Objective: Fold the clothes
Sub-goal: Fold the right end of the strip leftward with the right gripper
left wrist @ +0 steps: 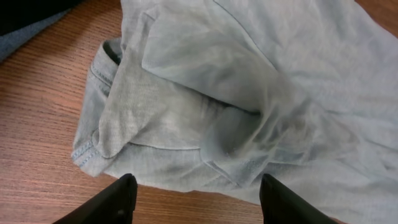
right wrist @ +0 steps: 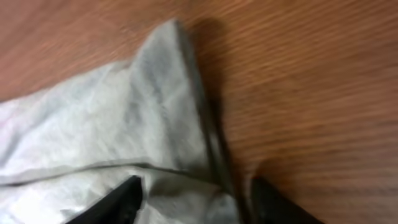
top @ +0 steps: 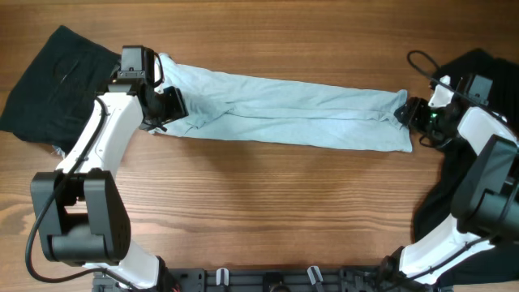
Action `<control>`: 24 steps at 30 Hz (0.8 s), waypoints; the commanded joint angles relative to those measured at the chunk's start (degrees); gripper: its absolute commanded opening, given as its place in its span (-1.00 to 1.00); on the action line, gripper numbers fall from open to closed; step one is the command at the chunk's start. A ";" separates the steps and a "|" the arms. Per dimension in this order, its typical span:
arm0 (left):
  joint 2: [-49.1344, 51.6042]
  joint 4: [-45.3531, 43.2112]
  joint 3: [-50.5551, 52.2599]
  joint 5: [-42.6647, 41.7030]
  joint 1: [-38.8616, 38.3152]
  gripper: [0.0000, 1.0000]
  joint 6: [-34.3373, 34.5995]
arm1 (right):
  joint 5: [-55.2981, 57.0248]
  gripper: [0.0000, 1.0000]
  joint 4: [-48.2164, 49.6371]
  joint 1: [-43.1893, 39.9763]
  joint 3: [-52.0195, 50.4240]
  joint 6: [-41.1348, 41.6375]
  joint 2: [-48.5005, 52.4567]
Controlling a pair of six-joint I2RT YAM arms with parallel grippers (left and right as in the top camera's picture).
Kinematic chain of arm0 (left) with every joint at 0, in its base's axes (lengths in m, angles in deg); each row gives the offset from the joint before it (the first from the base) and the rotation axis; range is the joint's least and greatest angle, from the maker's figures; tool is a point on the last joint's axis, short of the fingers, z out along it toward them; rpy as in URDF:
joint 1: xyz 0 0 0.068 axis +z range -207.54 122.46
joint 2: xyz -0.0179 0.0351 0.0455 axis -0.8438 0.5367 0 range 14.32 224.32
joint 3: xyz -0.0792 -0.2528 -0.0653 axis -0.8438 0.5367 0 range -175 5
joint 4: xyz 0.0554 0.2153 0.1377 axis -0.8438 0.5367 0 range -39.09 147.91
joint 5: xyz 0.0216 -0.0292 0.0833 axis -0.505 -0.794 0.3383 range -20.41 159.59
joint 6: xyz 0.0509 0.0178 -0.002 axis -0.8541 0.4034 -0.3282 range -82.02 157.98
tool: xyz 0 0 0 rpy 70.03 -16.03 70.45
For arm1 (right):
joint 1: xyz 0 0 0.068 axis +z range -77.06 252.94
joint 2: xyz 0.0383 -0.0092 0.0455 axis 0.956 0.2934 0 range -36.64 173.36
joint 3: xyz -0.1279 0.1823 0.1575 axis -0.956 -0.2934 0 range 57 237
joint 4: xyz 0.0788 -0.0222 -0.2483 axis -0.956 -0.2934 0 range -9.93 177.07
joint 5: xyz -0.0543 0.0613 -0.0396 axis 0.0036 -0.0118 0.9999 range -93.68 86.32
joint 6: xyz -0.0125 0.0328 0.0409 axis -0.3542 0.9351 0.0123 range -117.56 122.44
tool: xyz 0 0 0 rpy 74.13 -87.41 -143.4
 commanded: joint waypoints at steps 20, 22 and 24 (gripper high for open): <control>0.42 -1.44 -0.57 -4.02 0.48 0.59 -0.04 | 5.49 -0.91 -34.10 -1.68 34.67 -3.82 -3.52; 0.42 -1.44 -0.57 -4.24 0.48 0.59 -0.04 | 5.33 -0.91 -36.72 1.38 34.64 -3.85 -3.52; 0.42 -1.44 -0.57 -4.61 0.48 0.59 -0.04 | 5.38 -0.91 -39.28 6.36 34.47 -3.82 -3.52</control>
